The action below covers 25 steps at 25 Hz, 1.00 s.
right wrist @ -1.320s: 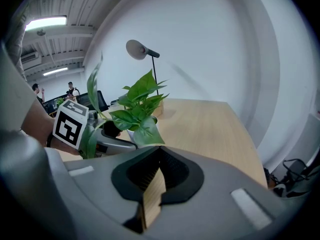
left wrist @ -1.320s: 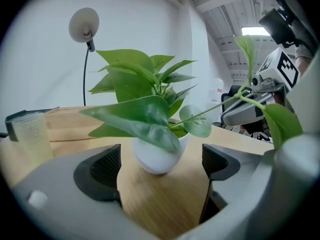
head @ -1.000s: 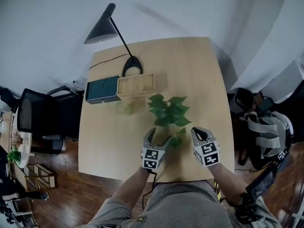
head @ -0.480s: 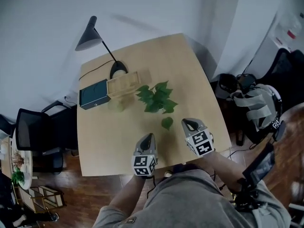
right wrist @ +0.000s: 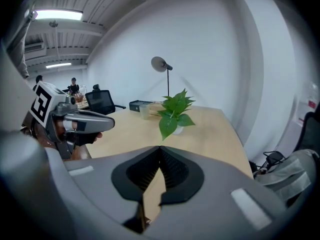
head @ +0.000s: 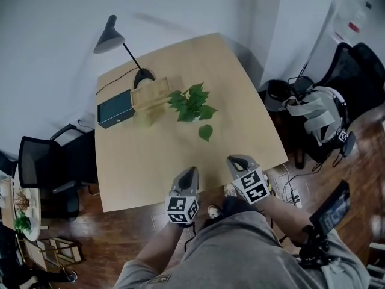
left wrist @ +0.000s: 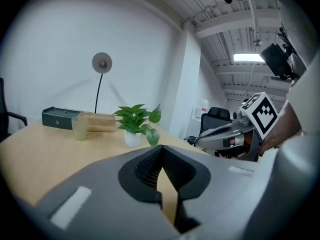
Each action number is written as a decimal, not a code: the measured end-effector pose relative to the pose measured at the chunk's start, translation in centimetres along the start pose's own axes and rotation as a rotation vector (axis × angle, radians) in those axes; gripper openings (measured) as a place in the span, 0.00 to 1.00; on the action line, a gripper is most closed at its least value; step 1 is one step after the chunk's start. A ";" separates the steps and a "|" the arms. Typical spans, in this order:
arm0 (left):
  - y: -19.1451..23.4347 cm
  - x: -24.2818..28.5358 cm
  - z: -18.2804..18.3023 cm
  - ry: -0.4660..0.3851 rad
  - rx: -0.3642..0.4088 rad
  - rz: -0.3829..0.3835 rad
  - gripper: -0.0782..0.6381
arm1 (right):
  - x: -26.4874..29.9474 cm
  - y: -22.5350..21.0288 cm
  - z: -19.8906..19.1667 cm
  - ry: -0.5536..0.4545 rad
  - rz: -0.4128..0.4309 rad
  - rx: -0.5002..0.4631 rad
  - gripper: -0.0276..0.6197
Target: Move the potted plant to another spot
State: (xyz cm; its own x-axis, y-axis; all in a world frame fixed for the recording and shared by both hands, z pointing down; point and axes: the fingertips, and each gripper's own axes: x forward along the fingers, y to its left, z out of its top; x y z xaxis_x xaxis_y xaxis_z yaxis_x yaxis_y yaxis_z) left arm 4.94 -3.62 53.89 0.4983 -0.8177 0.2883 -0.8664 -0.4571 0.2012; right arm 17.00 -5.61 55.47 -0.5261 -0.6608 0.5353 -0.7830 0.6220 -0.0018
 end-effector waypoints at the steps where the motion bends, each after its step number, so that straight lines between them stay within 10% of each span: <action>1: -0.5 -0.3 -0.3 0.002 0.001 -0.004 0.12 | -0.6 0.3 -0.3 -0.001 0.002 -0.002 0.05; 25: -9.5 -4.4 -1.2 -0.027 -0.062 -0.032 0.12 | -7.6 4.4 -4.5 -0.005 0.148 0.062 0.05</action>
State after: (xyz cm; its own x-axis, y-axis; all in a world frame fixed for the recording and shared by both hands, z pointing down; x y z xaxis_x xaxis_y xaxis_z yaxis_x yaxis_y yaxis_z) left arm 10.97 4.73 51.81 0.5235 -0.8128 0.2554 -0.8462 -0.4610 0.2674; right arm 19.03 4.04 55.18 -0.6388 -0.5663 0.5208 -0.7158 0.6856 -0.1325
